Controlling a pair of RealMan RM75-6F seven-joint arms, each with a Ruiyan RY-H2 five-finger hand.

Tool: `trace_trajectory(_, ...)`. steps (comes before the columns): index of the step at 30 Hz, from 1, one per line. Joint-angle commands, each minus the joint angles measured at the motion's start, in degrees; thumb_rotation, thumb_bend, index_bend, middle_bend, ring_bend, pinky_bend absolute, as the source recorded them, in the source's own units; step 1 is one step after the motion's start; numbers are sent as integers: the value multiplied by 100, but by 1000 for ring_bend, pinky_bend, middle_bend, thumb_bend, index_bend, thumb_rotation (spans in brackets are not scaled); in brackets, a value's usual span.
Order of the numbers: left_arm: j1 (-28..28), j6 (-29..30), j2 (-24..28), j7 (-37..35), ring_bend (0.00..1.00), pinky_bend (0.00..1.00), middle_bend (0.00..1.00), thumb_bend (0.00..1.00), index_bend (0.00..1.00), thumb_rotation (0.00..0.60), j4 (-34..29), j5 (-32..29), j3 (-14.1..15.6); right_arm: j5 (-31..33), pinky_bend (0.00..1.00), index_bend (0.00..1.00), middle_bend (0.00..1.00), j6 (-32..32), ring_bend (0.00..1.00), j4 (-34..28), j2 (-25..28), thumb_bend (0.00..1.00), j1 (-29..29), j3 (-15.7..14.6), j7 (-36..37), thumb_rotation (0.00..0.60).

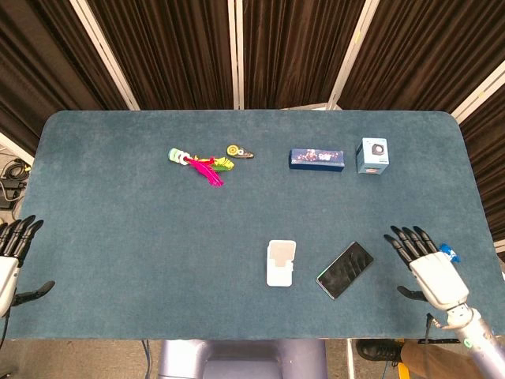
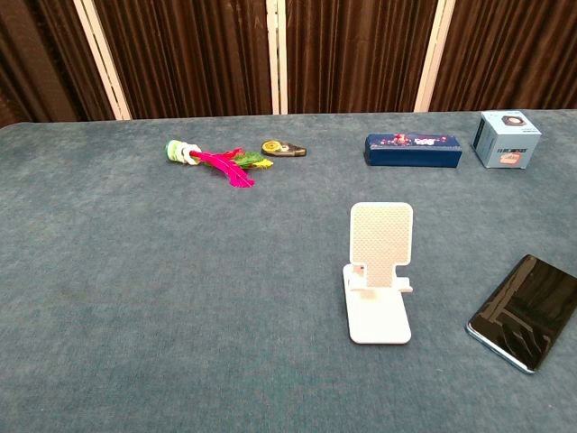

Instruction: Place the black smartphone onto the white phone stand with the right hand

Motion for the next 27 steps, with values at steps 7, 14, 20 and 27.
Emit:
trace_trajectory(7,-74,-165,-135,249,0,0,0,0,0,600,33,-238,-53,-1436,54,27,152,-489,91,2045,-581,22,993,-538,334,600)
trace_trajectory(14,-136,-309,-234,433,0,0,0,0,0,600,77,-403,-76,-1954,54,38,150,-525,92,2829,-1054,59,1371,-769,258,600)
trace_trajectory(20,-174,-384,-287,534,0,0,0,0,0,600,102,-515,-101,-2055,54,38,136,-628,93,3036,-1304,59,1591,-843,314,600)
trace_trajectory(27,-196,-424,-331,613,0,0,0,0,0,600,125,-610,-119,-2065,54,38,127,-755,92,3193,-1526,59,1755,-910,260,600)
